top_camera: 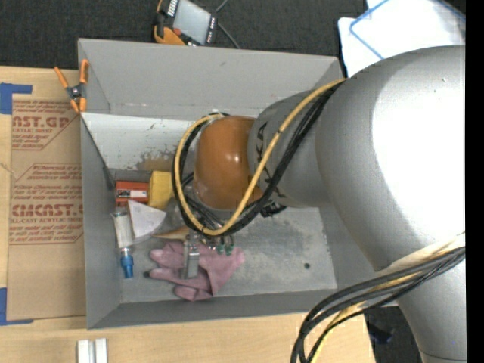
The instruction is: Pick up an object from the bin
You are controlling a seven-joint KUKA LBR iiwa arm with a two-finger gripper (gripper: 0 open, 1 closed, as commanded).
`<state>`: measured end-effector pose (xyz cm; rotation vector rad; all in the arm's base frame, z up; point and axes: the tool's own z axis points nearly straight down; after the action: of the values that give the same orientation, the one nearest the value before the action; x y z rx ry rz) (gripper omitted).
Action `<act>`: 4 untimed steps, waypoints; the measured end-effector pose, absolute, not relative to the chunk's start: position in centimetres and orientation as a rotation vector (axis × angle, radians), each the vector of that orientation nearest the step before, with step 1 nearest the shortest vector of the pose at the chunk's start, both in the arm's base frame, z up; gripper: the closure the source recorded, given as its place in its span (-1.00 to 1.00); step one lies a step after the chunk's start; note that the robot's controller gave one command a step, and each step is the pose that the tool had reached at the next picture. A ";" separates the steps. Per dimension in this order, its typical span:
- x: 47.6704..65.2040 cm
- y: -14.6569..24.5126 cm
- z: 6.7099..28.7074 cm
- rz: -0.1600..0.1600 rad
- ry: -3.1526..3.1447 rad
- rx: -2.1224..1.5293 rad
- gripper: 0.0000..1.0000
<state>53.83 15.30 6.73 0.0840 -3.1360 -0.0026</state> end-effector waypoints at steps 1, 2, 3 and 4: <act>53.6 16.3 7.5 -0.010 -3.151 -0.010 1.00; 53.6 16.3 7.5 -0.010 -3.151 -0.010 1.00; 53.8 15.8 7.3 -0.014 -3.152 -0.033 1.00; 53.1 16.1 7.1 -0.014 -3.157 -0.015 1.00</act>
Offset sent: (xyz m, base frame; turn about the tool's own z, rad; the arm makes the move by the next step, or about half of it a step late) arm 0.0000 0.0000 0.0000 0.0000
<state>53.14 16.05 7.09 -0.0146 -3.1567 -0.0142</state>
